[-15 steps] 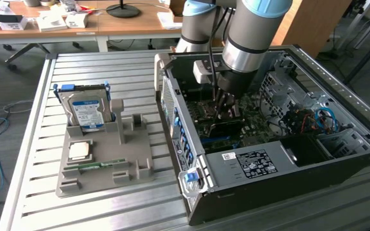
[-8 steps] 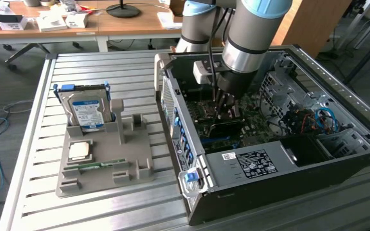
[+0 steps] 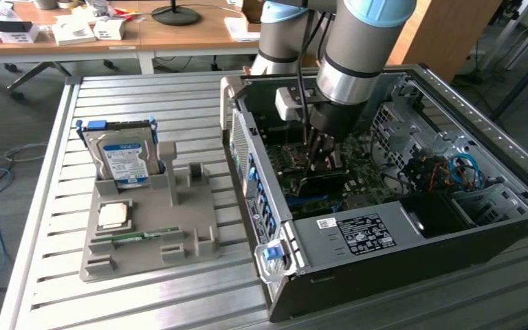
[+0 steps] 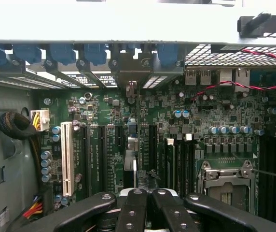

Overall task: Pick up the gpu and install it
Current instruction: 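Press down on the gpu until it lock into place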

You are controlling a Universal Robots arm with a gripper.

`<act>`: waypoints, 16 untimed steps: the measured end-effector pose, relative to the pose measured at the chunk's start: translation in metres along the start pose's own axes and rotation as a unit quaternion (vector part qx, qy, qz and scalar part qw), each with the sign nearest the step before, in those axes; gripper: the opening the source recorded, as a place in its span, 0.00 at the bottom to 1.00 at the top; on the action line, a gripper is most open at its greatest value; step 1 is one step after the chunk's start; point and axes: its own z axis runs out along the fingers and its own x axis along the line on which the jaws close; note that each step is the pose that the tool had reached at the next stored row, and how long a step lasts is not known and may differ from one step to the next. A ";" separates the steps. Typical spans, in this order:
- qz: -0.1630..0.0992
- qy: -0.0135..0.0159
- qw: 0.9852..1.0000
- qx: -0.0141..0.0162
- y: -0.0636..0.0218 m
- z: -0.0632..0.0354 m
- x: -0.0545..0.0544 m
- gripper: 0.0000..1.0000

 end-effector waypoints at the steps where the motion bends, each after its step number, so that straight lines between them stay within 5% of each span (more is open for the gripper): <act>1: 0.000 0.000 1.000 0.000 0.0000 0.0001 0.000 0.11; 16: 0.000 0.000 1.000 0.000 0.0004 0.0030 0.000 0.11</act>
